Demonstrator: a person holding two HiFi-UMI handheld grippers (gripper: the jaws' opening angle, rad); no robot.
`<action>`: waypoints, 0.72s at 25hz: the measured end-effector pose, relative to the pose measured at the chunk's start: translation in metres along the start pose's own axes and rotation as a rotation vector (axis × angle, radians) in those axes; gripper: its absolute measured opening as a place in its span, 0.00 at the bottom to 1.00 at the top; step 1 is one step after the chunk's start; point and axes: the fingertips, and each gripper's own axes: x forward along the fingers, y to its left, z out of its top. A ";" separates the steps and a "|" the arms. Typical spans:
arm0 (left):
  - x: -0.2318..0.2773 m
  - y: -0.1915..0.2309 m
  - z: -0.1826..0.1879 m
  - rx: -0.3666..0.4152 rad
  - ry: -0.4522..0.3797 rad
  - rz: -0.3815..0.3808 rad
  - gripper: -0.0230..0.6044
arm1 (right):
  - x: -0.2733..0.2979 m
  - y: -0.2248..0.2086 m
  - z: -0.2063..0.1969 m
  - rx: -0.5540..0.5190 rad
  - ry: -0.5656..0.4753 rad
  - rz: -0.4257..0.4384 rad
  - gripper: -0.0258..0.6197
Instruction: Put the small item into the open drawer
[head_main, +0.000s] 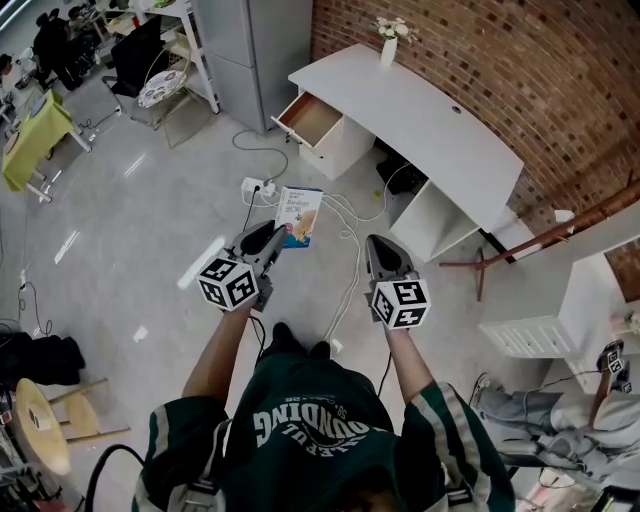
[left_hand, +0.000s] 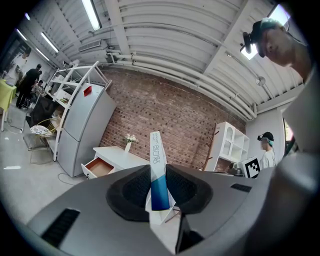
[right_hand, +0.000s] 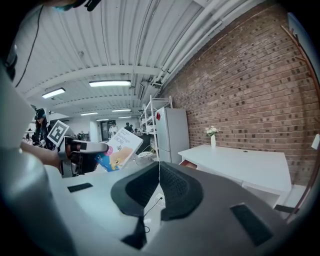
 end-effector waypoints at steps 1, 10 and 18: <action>0.000 0.000 -0.001 0.000 0.000 0.001 0.20 | -0.001 -0.001 -0.001 0.000 0.001 0.000 0.08; -0.002 -0.001 -0.005 -0.004 -0.005 0.011 0.20 | -0.005 -0.002 -0.004 -0.005 -0.001 0.005 0.08; -0.005 0.005 -0.006 -0.016 -0.009 0.033 0.20 | 0.000 0.000 -0.003 -0.011 0.006 0.022 0.08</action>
